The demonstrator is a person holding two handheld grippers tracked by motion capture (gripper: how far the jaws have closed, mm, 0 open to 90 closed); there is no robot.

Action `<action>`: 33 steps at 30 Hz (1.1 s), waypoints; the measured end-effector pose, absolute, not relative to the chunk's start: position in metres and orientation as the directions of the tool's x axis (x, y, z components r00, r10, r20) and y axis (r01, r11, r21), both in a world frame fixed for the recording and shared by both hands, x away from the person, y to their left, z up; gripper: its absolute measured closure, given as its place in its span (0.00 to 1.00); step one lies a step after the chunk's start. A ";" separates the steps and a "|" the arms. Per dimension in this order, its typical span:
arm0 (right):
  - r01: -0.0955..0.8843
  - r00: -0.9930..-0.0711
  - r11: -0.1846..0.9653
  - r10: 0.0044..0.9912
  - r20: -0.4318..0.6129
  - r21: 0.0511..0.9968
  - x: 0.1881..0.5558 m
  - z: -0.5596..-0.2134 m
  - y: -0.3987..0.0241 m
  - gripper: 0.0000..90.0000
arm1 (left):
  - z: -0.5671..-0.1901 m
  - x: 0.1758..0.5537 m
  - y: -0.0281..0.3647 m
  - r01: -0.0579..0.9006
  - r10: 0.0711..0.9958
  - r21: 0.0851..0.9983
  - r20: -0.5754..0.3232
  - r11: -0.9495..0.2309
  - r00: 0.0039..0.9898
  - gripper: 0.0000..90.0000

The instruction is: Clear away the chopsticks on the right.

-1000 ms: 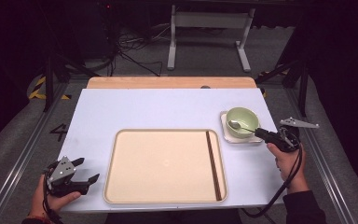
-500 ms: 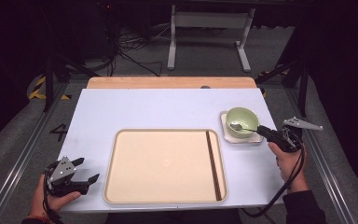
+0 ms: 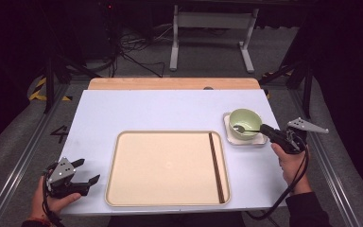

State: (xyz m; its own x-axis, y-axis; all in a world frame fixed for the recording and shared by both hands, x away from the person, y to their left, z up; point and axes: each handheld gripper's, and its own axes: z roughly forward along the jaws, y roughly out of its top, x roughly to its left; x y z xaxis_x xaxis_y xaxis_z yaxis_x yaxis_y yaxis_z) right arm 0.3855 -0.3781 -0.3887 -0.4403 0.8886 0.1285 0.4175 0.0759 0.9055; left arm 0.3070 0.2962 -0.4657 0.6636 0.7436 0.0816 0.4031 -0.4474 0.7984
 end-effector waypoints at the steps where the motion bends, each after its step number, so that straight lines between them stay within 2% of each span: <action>1: 0.418 -0.440 0.076 0.889 0.129 0.905 0.386 -0.389 -0.378 0.94 | -0.466 0.307 0.296 0.403 0.744 0.798 0.082 -0.447 0.664 0.21; 4: 0.401 -0.436 0.071 0.892 0.122 0.913 0.386 -0.388 -0.379 1.00 | -0.466 0.307 0.297 0.405 0.745 0.800 0.078 -0.443 0.662 0.21; 13: 0.389 -0.451 0.083 0.886 0.111 0.917 0.385 -0.386 -0.377 1.00 | -0.465 0.306 0.298 0.405 0.749 0.804 0.074 -0.435 0.659 0.21; 33: 0.293 -0.451 0.095 0.891 0.049 0.951 0.384 -0.372 -0.371 1.00 | -0.465 0.297 0.304 0.413 0.765 0.807 0.073 -0.423 0.640 0.21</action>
State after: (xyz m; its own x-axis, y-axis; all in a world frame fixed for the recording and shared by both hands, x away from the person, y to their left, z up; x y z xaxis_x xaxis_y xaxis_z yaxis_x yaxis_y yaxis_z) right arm 0.3843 -0.3705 -0.3725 -0.4509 0.8912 0.0494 0.2926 0.0953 0.9515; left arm 0.2968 0.3041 -0.4649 0.6401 0.7648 0.0727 0.4133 -0.4226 0.8066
